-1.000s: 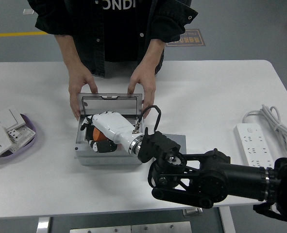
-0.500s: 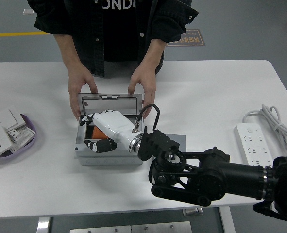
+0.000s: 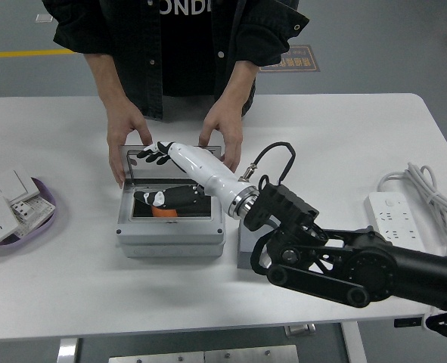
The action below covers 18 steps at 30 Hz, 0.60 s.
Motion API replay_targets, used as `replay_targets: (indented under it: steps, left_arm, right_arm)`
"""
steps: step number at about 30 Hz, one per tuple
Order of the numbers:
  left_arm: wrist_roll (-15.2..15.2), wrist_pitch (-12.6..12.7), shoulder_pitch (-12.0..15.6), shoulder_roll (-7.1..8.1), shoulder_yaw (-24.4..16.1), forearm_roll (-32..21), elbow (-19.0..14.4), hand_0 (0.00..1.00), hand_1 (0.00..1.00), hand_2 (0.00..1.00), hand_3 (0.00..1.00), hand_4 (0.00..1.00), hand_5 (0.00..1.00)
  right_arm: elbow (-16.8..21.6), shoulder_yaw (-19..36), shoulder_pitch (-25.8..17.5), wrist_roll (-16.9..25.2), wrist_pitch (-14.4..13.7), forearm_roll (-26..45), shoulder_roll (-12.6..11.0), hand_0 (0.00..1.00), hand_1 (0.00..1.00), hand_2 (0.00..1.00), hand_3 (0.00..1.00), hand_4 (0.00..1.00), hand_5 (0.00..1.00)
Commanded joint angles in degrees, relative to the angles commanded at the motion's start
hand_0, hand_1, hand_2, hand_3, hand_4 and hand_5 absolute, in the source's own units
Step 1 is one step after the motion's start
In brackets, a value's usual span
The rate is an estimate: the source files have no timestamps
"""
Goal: Pick up the cylinder from the cube,place it in the box,flap close box
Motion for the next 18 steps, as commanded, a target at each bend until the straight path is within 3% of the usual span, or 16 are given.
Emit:
replay_targets:
  steps: [3,13,18]
  left_arm:
    - [-0.01,0.02,-0.13,0.09,0.19,-0.14,0.02,0.600,0.626,0.616,0.636,0.690,0.223]
    - [0.02,-0.05,-0.65,0.39,0.73,-0.26,-0.05,0.600,0.626,0.616,0.636,0.686,0.215]
    - [0.03,-0.06,-0.69,0.39,0.59,-0.14,-0.06,0.600,0.626,0.616,0.634,0.684,0.211]
  right_arm:
    - [-0.92,1.09,1.84,0.66,-0.39,2.81,-0.37,0.825,0.708,0.704,0.776,0.867,0.387]
    - [-12.10,-3.14,7.90,3.24,-0.36,10.68,1.00,0.792,0.678,0.671,0.752,0.826,0.377]
    - [-12.47,-5.30,7.80,3.26,-0.19,11.03,0.54,0.793,0.676,0.670,0.753,0.796,0.355]
